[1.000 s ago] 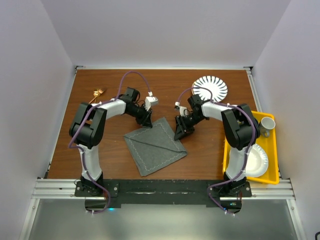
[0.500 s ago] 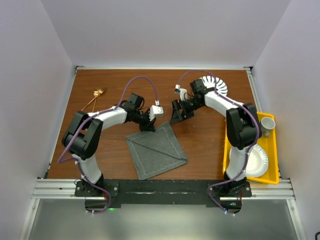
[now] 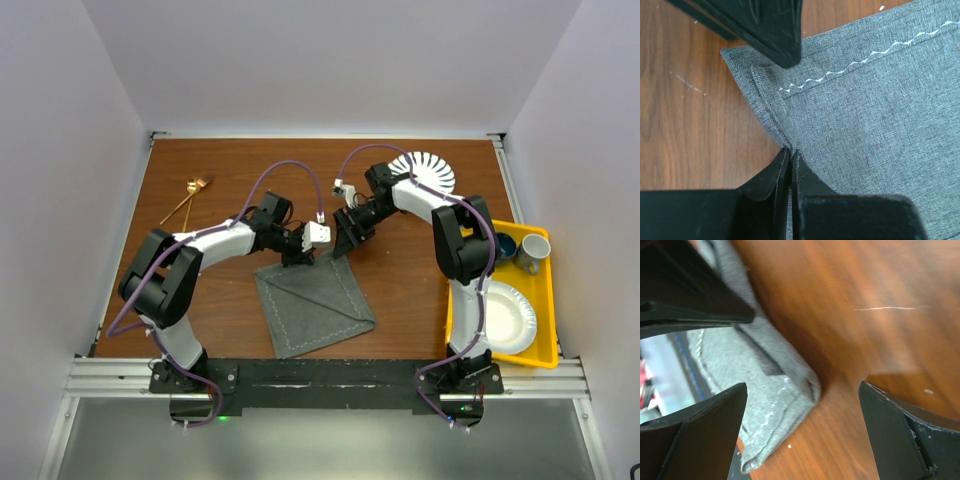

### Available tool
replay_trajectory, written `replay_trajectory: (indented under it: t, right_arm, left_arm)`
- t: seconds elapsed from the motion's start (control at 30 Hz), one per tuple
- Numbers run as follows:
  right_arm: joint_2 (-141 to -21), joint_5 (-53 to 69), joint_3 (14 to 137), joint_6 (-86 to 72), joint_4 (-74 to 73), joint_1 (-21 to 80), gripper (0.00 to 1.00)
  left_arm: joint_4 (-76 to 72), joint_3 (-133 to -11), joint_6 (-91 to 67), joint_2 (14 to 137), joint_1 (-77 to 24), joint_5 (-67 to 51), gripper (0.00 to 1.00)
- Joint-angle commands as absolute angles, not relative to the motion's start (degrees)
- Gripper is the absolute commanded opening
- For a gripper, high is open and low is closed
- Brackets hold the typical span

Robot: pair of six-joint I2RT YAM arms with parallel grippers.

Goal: Fold the napkin into a case and place the utensils inside
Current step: Pick up the upper triangle-folded napkin from the center of the board.

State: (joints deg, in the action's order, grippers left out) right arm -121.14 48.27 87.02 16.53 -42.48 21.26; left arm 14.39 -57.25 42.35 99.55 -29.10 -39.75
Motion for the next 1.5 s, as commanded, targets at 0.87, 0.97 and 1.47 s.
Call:
replay_trajectory:
  t: [0.87,0.97,1.47]
  right_arm:
    - [-113.91,52.91,87.28,24.17,-42.28,24.96,0.00]
    - [-110.84,52.65,86.13,26.01,-42.01,25.66,0.00]
    - [-105.03,51.15,83.85,32.08,-44.12,28.30,0.00]
  left_arm:
    - [24.22,-55.01,41.47,90.52,-14.77,-48.95,0.61]
    - [31.34,-56.25,45.25,92.72,-11.52,-50.89,0.63]
    - [35.68,-59.85,47.89,103.18,-5.28,-57.66,0.69]
